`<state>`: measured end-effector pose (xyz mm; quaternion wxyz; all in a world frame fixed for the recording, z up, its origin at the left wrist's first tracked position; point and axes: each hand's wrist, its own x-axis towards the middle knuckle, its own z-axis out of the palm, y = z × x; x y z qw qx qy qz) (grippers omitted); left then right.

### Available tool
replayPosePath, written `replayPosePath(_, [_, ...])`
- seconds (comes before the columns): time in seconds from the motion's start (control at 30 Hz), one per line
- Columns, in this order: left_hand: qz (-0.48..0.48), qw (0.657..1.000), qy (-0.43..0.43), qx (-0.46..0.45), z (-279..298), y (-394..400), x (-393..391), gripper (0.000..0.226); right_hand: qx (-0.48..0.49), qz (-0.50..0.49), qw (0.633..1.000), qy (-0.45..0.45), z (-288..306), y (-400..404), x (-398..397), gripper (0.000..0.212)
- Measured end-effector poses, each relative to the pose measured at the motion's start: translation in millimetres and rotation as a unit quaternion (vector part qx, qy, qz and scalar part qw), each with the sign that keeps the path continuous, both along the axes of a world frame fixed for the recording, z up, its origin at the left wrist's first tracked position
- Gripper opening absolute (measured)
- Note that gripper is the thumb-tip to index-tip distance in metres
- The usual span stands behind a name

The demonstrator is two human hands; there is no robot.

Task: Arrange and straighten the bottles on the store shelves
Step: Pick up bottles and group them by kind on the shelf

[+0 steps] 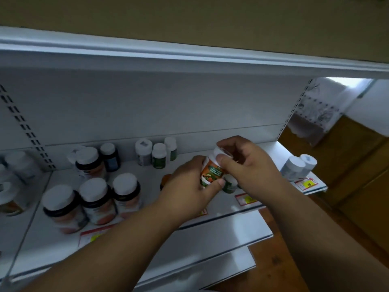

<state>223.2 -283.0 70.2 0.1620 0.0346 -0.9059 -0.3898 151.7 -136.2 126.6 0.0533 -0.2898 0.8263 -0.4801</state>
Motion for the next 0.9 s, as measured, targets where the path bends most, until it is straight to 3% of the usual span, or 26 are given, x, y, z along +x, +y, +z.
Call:
replayPosePath(0.2, [0.084, 0.995, -0.004, 0.057, -12, 48, -27, 0.051, 0.002, 0.095, 0.995, -0.003, -15, 28, -52, 0.019])
replayPosePath(0.37, [0.195, 0.975, -0.001, 0.108, -23, 52, 16, 0.054, -0.037, 0.202, 0.978, -0.029, -28, 0, -55, 0.014])
replayPosePath(0.67, [0.342, 0.933, -0.002, 0.115, -29, 22, 155, 0.060, -0.062, 0.385, 0.918, -0.071, -30, -78, 59, 0.012])
replayPosePath(0.8, [0.360, 0.927, -0.017, 0.103, -40, -13, 225, 0.055, -0.043, 0.399, 0.914, -0.060, -37, -115, 125, 0.014])
replayPosePath(0.9, [0.372, 0.924, -0.050, 0.078, -46, -50, 278, 0.066, -0.039, 0.389, 0.919, -0.043, -42, -150, 175, 0.015])
